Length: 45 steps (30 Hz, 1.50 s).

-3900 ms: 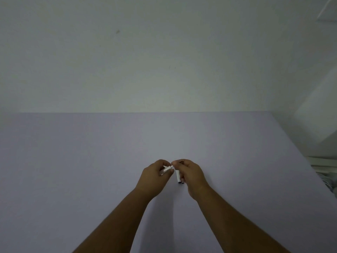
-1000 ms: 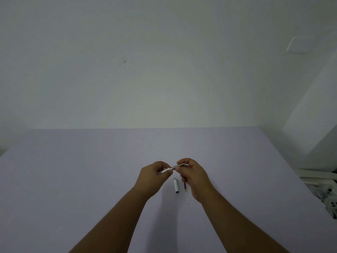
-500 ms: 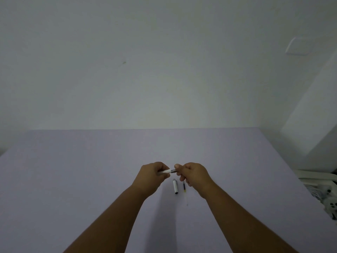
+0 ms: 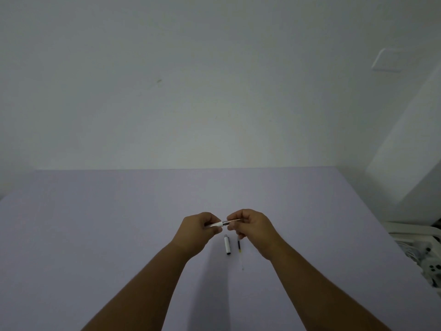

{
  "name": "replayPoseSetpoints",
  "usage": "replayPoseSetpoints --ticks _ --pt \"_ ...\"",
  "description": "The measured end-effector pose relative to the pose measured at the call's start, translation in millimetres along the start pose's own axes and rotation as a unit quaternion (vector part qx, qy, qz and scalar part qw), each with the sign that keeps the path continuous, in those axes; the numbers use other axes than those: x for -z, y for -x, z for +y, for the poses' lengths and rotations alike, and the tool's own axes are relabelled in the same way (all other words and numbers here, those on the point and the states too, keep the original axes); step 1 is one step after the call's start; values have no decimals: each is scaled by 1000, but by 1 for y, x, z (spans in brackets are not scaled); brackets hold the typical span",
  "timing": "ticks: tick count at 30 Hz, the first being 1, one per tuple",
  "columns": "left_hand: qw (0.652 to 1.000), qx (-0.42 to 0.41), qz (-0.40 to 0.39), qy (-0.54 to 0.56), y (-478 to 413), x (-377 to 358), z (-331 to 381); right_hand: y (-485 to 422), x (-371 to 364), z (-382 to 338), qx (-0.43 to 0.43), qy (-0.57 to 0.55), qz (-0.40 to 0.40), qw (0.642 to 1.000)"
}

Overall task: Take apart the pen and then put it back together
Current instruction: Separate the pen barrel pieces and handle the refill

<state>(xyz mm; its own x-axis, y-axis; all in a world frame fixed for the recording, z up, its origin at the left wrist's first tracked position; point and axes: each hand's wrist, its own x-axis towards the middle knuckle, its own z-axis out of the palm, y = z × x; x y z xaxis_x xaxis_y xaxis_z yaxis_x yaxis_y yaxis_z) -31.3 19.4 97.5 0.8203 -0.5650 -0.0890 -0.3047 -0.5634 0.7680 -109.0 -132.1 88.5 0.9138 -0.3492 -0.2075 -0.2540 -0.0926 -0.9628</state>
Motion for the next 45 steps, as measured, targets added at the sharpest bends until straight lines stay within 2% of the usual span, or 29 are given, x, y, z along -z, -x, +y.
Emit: replayPoseSetpoints --ticks 5,9,14,18,22,26,30,34,38,42,45 --pt "1000 -12 -4 -3 -3 -3 4 -3 -2 -1 -22 56 37 997" --pt "1000 -1 -6 -22 -6 -2 2 -5 1 0 0 25 8 1000" --pt "1000 -7 -14 -12 -5 -4 2 -6 -1 -1 -42 71 25 996" --pt "1000 -7 -9 -20 -7 -2 1 -5 -3 0 -6 37 1 999" --pt "1000 -17 -9 -24 -7 -3 2 -6 -3 -4 -51 35 13 998" --pt "999 -16 -5 -36 -8 -3 3 -6 -2 -3 -31 7 -7 999" --pt "998 -30 -8 -48 -7 -5 6 -5 -1 -6 -82 26 14 996" --pt "999 -26 -5 -46 -8 -3 6 -4 1 -2 -40 -16 -5 999" --pt "998 -32 -15 -54 -7 -5 8 -6 3 -2 -87 6 4 996" --pt "998 -30 -20 -52 -7 -5 9 -4 3 1 -49 4 -16 999" --pt "997 -37 -22 -62 -7 -5 11 -5 3 -2 -81 2 -9 997"
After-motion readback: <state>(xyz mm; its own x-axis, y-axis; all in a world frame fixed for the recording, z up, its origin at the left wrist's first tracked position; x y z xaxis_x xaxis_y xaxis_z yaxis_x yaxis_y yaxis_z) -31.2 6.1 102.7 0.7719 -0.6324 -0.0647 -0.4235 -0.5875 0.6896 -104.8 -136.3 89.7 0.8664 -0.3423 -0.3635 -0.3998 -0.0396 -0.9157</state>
